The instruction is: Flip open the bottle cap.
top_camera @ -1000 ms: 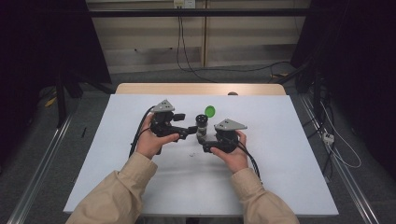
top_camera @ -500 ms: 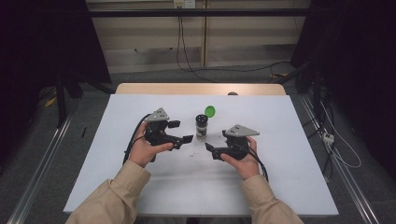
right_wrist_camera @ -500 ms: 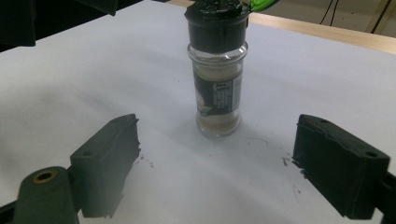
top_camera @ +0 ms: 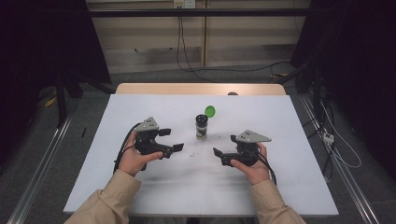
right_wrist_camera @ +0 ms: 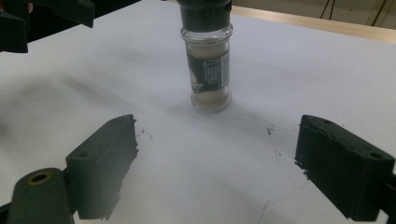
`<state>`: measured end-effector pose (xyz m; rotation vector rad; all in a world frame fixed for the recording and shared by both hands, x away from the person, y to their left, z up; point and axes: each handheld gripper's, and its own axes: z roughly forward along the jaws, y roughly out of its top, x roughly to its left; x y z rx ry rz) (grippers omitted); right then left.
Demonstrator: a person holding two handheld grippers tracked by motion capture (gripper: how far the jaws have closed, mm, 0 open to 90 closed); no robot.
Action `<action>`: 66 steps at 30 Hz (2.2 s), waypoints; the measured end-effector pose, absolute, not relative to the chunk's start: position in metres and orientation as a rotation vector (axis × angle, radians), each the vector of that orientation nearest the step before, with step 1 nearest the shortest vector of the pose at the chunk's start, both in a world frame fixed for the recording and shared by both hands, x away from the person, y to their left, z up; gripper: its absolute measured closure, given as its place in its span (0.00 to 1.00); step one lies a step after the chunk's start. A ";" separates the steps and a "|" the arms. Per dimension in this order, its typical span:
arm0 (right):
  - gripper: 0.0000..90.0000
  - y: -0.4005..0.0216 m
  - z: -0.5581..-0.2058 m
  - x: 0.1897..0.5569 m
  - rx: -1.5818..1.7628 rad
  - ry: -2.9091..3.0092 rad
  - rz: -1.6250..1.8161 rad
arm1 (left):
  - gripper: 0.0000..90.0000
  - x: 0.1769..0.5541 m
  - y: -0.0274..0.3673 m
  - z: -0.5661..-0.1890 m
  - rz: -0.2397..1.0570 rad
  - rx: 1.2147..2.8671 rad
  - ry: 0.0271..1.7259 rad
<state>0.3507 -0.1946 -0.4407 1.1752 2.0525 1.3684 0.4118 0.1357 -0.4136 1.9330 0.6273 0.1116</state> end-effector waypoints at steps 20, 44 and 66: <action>0.14 -0.213 -0.445 0.330 1.177 2.054 1.353 | 0.14 0.392 0.176 -0.426 0.141 1.932 0.659; 0.13 -0.233 -0.448 0.313 1.192 2.059 1.333 | 0.14 0.379 0.207 -0.438 0.156 1.957 0.699; 0.13 -0.250 -0.451 0.301 1.204 2.048 1.307 | 0.13 0.370 0.222 -0.444 0.162 1.965 0.715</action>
